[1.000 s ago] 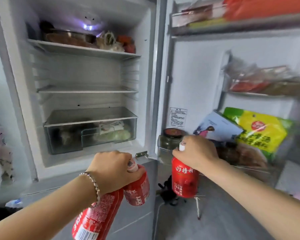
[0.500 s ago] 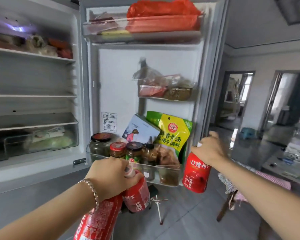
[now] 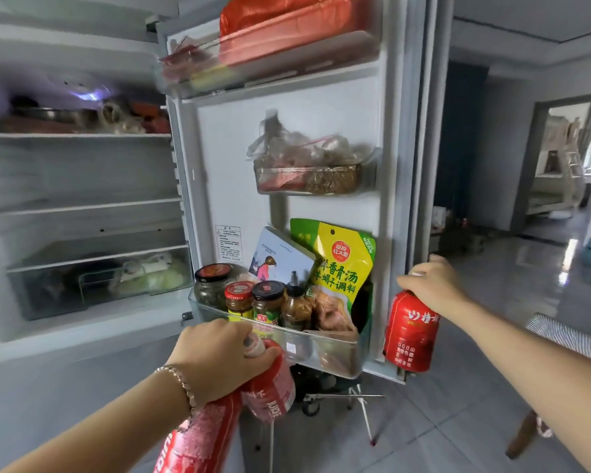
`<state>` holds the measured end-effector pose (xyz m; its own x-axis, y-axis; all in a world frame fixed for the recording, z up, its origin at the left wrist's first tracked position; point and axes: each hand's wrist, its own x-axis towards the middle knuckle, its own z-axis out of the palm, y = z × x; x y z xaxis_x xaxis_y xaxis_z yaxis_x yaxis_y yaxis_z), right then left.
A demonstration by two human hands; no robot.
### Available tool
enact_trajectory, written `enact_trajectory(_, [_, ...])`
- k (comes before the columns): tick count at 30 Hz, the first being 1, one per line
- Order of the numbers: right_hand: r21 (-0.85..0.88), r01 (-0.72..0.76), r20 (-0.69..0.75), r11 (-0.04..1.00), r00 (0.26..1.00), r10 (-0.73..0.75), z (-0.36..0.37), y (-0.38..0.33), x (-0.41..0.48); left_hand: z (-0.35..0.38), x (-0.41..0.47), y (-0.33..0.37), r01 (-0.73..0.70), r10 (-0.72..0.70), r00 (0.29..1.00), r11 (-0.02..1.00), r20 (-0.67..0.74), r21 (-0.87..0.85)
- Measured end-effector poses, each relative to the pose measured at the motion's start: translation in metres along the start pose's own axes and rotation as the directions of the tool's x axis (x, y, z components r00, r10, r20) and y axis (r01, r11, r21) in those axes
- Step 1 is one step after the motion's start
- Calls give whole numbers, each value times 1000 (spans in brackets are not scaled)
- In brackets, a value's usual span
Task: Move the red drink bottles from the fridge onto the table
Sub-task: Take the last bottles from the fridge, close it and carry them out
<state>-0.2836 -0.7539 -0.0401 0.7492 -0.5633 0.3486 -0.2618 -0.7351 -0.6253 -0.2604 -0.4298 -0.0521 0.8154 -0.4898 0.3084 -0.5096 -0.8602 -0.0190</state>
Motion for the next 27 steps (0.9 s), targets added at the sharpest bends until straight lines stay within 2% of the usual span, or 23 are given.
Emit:
enact_trajectory(8, [-146, 251, 71, 957, 968, -243, -20, -4, -50, -4, -35, -4, 80, -79, 996, 997, -42, 6])
enact_trajectory(11, [-105, 345, 135, 933, 934, -331, -22, -11, -83, -4, -56, -14, 128, -127, 991, 991, -42, 29])
enact_trajectory(14, [-15, 468, 195, 884, 868, -457, -18, -19, -115, -2, -77, -29, 204, -204, 979, 978, -8, 52])
enact_trajectory(16, [-27, 616, 161, 787, 780, -605, -12, -30, -137, -1, -90, -40, 245, -247, 969, 967, 14, 69])
enact_trajectory(17, [-61, 712, 118, 699, 701, -704, -9, -38, -148, -1, -98, -47, 267, -269, 963, 961, 16, 77])
enact_trajectory(19, [-91, 861, 20, 501, 504, -863, -3, -58, -165, -2, -111, -60, 309, -312, 950, 946, 18, 101])
enact_trajectory(22, [-16, 979, 89, 203, 204, -975, 17, -98, -185, -8, -129, -87, 376, -380, 925, 916, 1, 137])
enact_trajectory(23, [2, 990, 127, 141, 139, -982, 24, -114, -192, -8, -134, -98, 401, -405, 914, 905, -7, 142])
enact_trajectory(24, [18, 993, 151, 114, 110, -982, 34, -132, -199, -9, -143, -112, 433, -435, 900, 890, -17, 142])
enact_trajectory(27, [56, 989, 179, 136, 124, -976, 58, -183, -219, -7, -165, -156, 511, -507, 859, 850, -67, 131])
